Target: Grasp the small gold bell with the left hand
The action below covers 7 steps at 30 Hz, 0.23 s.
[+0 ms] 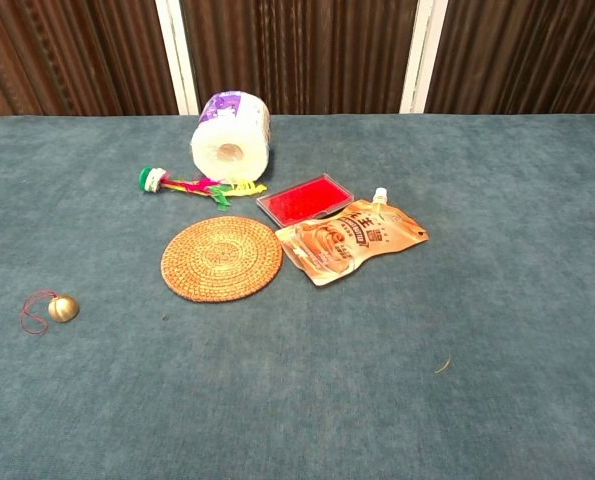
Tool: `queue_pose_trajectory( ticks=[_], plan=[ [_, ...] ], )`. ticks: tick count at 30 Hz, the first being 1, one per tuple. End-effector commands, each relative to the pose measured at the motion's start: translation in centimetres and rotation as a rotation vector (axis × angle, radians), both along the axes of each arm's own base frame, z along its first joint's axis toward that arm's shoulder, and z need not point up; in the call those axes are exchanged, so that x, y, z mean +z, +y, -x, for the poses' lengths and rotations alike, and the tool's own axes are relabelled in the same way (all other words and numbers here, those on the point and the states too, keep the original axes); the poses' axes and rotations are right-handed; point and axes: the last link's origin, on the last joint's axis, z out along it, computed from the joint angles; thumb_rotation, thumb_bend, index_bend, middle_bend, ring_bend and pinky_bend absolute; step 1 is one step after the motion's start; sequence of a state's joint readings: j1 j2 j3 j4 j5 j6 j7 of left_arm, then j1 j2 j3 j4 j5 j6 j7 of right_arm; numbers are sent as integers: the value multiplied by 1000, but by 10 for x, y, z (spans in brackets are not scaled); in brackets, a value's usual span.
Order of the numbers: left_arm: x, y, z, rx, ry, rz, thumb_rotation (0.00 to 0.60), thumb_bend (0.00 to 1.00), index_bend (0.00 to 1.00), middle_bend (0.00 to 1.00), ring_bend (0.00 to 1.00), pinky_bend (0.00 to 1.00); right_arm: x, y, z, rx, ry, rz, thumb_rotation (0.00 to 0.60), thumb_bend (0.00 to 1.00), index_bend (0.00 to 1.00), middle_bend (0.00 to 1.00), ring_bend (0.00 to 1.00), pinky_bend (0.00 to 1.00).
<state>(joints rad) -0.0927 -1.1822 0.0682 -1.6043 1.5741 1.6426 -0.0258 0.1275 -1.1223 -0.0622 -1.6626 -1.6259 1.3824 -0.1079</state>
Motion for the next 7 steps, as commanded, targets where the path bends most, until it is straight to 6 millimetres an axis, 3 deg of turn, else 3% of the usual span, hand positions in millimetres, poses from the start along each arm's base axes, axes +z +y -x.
queue_pose_trajectory(
  ticks=[1, 7],
  plan=[
    [10, -11, 11, 61, 45, 55, 600, 415, 77, 0, 0, 3, -1, 0, -1, -8, 3, 5, 600, 177, 0, 0, 0, 0],
    [4, -6, 11, 82, 86, 101, 600, 413, 73, 0, 0, 0, -2, 1, 0, -7, 14, -2, 600, 177, 0, 0, 0, 0]
  ],
)
